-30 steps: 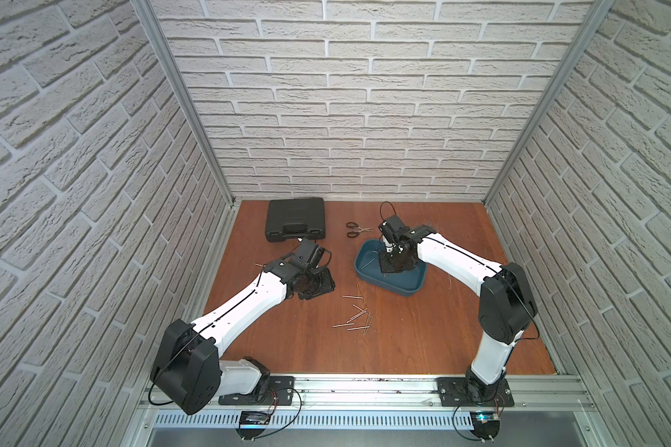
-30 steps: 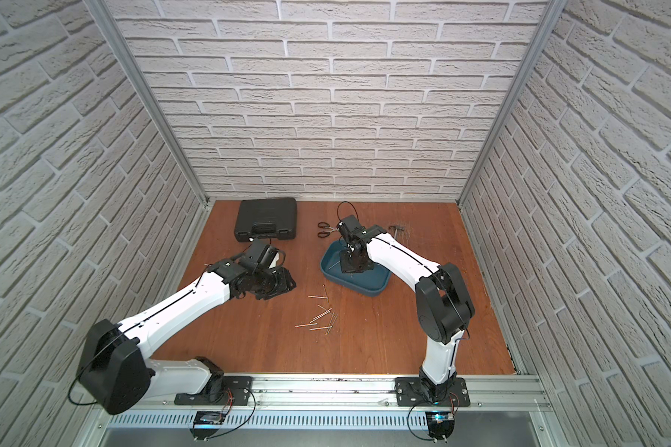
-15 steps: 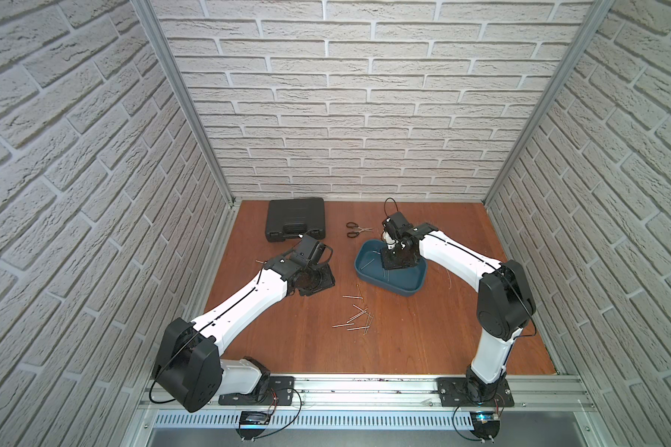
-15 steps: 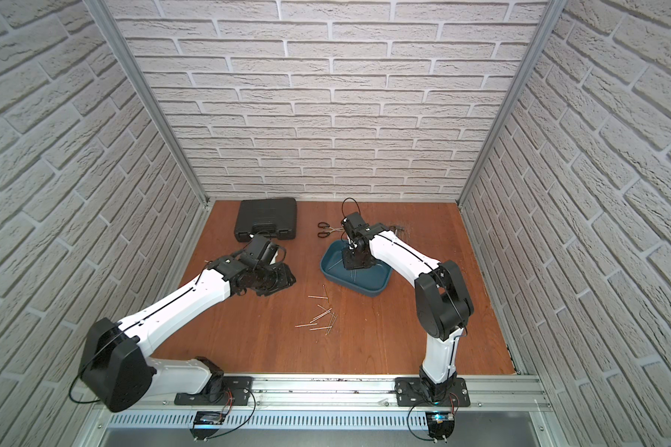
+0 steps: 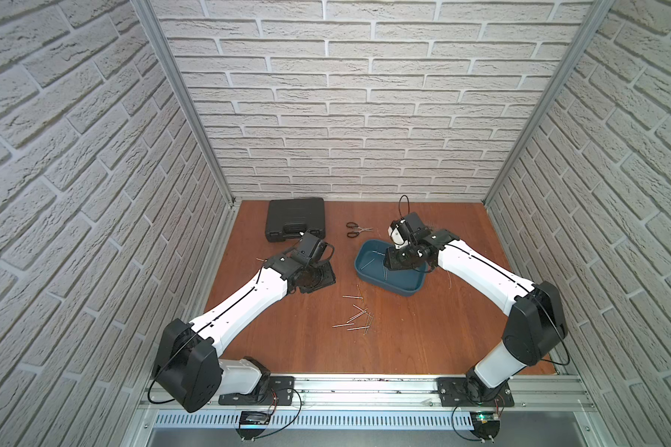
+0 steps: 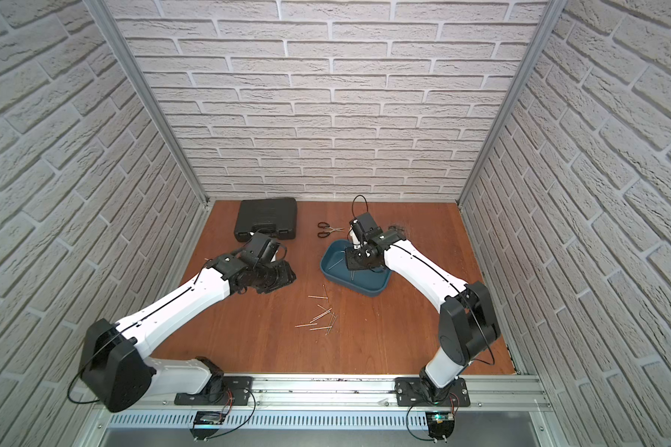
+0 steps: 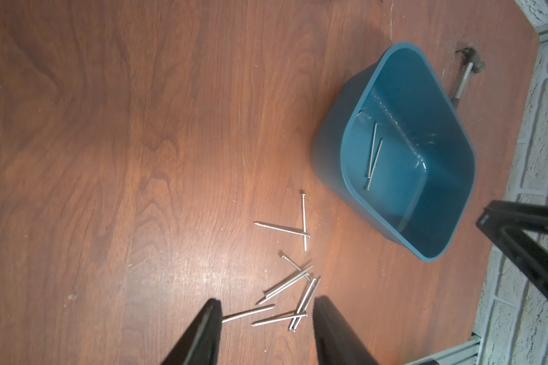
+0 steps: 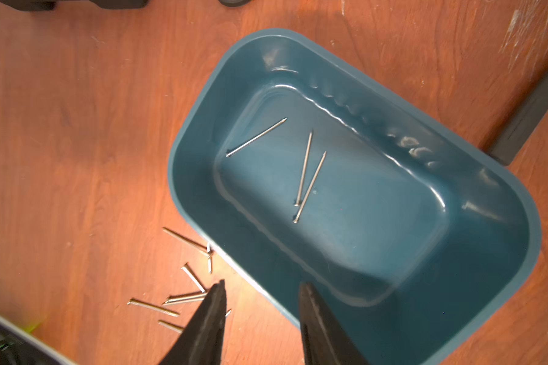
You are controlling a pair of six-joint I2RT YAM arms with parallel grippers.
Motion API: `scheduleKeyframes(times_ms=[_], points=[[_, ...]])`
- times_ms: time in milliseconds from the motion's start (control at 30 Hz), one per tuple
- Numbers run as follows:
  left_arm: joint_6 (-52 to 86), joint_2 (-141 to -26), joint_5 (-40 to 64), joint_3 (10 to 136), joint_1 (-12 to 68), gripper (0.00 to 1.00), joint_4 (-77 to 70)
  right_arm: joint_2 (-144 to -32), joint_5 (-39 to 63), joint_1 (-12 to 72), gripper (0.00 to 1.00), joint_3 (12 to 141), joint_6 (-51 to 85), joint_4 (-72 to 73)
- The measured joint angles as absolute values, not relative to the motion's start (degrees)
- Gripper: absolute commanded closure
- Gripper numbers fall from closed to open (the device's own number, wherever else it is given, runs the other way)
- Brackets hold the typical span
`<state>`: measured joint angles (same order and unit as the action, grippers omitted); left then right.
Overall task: Put the nails on the desktop into the storage box
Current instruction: Pick up the nail from the center of the board.
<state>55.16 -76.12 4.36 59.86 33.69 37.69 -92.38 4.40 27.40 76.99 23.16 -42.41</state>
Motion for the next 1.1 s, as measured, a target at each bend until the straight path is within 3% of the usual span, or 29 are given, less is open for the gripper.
scheduleKeyframes(times_ms=[667,933,1100], points=[[49.6,-89.6,8.8,60.2,33.4,0.55,35.8,-84.3,0.8,39.4,0.59,69.5,25.1,-43.1],[50.2,-91.9,9.8,61.5,33.1,0.55,33.9,-85.4,1.5,42.7,0.6,68.1,22.7,-42.6],[51.5,-88.7,9.9,57.8,32.1,0.55,32.9,-91.5,4.3,43.8,0.61,69.6,17.3,-42.3]])
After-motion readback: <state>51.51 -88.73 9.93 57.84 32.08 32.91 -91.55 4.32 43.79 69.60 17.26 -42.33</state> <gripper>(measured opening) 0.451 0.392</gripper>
